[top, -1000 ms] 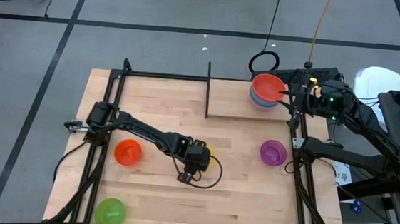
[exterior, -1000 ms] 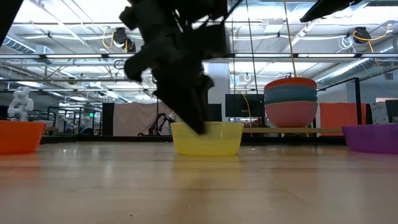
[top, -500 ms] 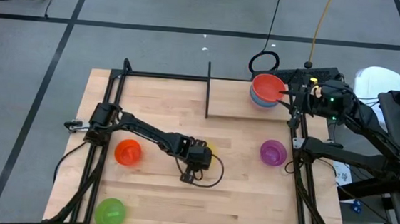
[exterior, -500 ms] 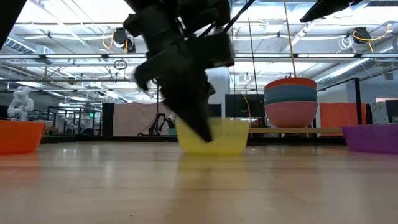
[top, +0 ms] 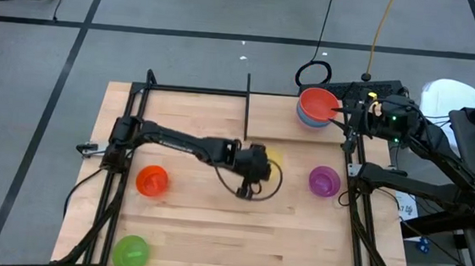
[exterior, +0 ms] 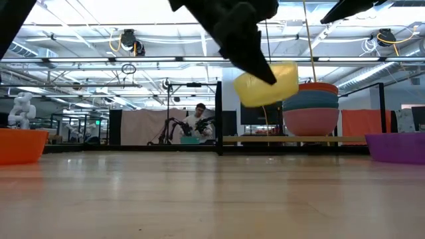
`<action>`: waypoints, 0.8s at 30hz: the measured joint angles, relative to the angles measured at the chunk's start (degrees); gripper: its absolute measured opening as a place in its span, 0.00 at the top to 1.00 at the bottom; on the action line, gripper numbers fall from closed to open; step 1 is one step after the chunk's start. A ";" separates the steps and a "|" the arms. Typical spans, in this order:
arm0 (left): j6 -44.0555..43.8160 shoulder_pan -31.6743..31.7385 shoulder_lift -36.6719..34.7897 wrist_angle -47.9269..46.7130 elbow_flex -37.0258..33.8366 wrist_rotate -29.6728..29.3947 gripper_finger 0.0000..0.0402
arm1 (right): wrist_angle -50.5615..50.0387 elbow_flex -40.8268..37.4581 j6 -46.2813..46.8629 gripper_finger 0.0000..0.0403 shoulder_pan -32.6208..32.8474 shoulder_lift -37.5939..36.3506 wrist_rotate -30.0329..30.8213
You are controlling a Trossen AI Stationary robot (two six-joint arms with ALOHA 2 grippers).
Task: Place and stack bowls onto a shelf
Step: Put the transparent yellow bowl on the shelf
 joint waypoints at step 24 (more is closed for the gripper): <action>4.51 19.40 4.39 5.23 6.47 6.23 0.99 | 0.02 0.00 -0.22 0.68 0.00 0.00 -0.02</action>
